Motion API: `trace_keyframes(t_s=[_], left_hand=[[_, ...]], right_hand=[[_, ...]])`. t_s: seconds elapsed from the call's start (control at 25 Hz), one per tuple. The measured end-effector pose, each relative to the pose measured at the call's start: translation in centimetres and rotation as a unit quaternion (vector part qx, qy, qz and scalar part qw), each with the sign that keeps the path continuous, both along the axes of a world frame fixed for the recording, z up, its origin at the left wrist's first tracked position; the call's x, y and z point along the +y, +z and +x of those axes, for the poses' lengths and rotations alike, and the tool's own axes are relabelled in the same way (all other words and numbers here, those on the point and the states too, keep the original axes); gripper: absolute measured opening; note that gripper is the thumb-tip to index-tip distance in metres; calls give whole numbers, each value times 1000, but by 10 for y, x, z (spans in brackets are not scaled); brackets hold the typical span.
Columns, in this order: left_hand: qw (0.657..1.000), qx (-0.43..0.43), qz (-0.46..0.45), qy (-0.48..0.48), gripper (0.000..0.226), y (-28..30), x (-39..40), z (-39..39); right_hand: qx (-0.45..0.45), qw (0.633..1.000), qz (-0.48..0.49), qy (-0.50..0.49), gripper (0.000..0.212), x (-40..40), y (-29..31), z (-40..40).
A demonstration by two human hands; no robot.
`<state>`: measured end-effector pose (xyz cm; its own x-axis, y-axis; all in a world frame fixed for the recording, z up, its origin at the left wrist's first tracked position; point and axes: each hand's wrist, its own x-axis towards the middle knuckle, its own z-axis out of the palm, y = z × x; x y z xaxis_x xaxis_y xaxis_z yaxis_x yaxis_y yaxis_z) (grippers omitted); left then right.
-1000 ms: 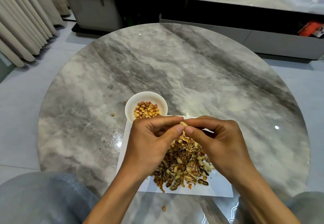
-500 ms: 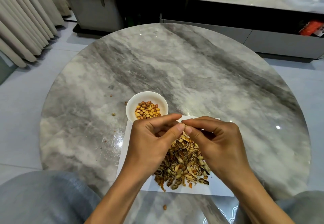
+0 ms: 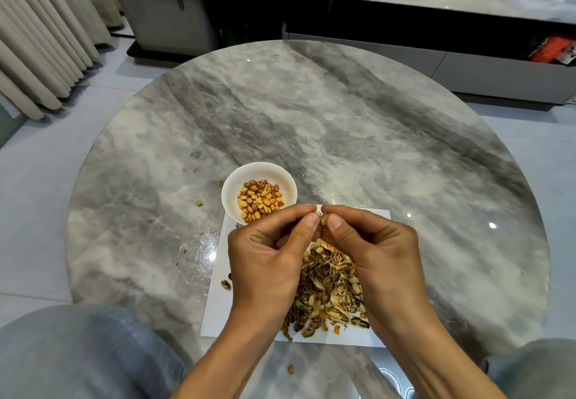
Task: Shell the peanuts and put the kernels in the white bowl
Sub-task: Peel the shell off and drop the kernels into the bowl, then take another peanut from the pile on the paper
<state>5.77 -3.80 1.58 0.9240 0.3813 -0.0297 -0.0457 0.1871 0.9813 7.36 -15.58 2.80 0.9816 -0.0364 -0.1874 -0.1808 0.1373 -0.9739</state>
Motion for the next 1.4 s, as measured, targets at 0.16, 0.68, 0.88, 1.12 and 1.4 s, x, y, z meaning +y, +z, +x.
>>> trace_keyframes(t_s=[0.16, 0.68, 0.88, 1.12, 1.4], left_hand=[[998, 24, -49, -33, 17, 3, 2, 3], [912, 207, 311, -167, 14, -29, 20, 3], [838, 242, 447, -198, 21, -35, 20, -1], [827, 250, 474, -172, 23, -25, 24, 4], [835, 230, 472, -163, 22, -23, 23, 5]], right_hand=[[9, 1000, 9, -2, 15, -1, 0, 2], [143, 936, -265, 182, 6, -27, -36, 17], [57, 850, -497, 165, 5, -40, -45, 25], [-13, 844, -518, 139, 21, -35, -65, 45], [-3, 816, -562, 135, 8, -36, -73, 44]])
